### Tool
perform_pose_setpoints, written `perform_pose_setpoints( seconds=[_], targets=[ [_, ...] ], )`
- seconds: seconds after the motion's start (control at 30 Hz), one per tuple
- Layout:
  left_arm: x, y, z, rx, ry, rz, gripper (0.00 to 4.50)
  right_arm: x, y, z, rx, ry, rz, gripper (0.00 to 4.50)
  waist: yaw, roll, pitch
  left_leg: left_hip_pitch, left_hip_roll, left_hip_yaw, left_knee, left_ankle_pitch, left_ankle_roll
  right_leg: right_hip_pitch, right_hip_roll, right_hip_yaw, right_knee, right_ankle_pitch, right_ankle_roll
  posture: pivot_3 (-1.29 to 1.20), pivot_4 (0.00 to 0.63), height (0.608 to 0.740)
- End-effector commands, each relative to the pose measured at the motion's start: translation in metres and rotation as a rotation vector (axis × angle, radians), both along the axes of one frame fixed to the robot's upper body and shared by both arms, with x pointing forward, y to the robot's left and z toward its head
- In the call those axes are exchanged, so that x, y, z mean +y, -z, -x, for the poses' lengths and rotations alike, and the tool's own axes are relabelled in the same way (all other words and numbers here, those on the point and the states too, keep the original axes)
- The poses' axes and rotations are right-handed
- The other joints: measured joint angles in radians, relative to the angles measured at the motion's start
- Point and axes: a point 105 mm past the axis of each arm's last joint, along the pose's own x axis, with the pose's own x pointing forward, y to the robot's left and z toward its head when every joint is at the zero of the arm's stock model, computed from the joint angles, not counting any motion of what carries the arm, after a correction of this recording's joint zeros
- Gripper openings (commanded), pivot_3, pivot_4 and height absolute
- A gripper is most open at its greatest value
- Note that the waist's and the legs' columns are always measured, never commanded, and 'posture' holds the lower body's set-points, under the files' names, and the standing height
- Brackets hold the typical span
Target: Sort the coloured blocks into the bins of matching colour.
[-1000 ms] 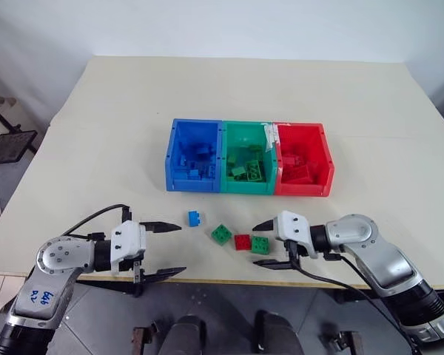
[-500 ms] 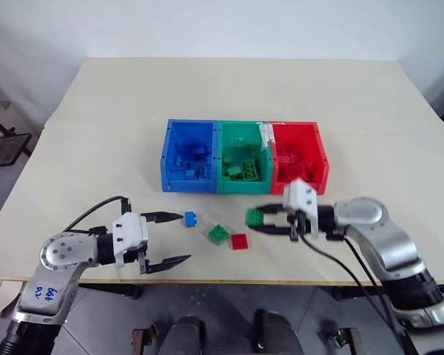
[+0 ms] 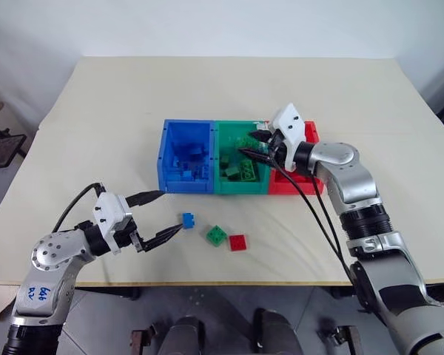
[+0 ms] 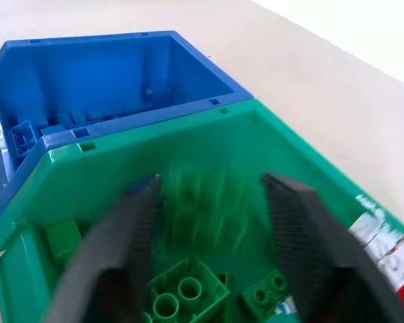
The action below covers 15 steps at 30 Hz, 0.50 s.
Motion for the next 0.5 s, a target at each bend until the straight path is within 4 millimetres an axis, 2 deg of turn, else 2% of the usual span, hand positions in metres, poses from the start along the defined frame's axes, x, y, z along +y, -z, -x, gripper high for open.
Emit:
perform_pose_setpoints(
  seconds=[0.03, 0.1, 0.2, 0.37, 0.43, 0.5],
  targets=[
    [-0.001, -0.011, 0.004, -0.041, 0.003, 0.018, 4.5, -0.003, -0.019, 0.011, -0.083, -0.051, -0.027, 3.8, -0.007, 0.0, 0.0, 0.0, 0.0, 0.0, 0.0, 0.0, 0.0, 0.0, 0.0, 0.0, 0.0, 0.0, 0.0, 0.0, 0.15, 0.74],
    [-0.002, -0.01, 0.004, -0.035, 0.01, 0.01, 4.5, -0.009, -0.018, 0.024, -0.091, -0.1, -0.033, 4.47, -0.008, 0.0, 0.0, 0.0, 0.0, -0.001, 0.0, 0.0, 0.0, 0.0, 0.0, -0.001, 0.0, 0.0, 0.0, 0.0, 0.15, 0.74],
    [-0.001, -0.007, 0.004, -0.032, 0.026, -0.017, 4.5, -0.02, -0.009, 0.052, -0.087, -0.207, -0.019, 4.47, -0.006, 0.0, 0.0, 0.0, 0.0, -0.002, 0.0, 0.0, -0.001, 0.001, 0.0, -0.002, 0.0, 0.0, 0.0, 0.0, 0.15, 0.74],
    [0.001, -0.002, 0.004, -0.009, 0.106, -0.095, 4.5, -0.053, 0.018, 0.101, -0.044, -0.313, 0.084, 4.47, -0.002, 0.0, 0.0, 0.0, 0.0, -0.001, 0.0, -0.001, 0.0, 0.001, 0.0, -0.003, -0.002, 0.0, 0.0, 0.0, 0.15, 0.74],
    [-0.006, 0.0, 0.007, -0.028, 0.185, -0.156, 4.5, -0.08, 0.038, 0.114, -0.044, -0.283, 0.214, 4.47, 0.002, 0.0, 0.0, 0.0, 0.0, 0.001, 0.0, -0.001, 0.0, 0.001, 0.0, -0.002, -0.002, 0.0, 0.0, 0.0, 0.15, 0.74],
    [-0.014, -0.005, 0.005, -0.047, 0.211, -0.142, 4.5, -0.104, 0.056, 0.125, -0.017, -0.251, 0.299, 4.47, 0.013, 0.0, 0.0, 0.001, 0.0, 0.002, 0.0, -0.001, 0.0, 0.002, 0.0, -0.002, -0.002, 0.0, 0.0, 0.0, 0.15, 0.74]
  ],
)
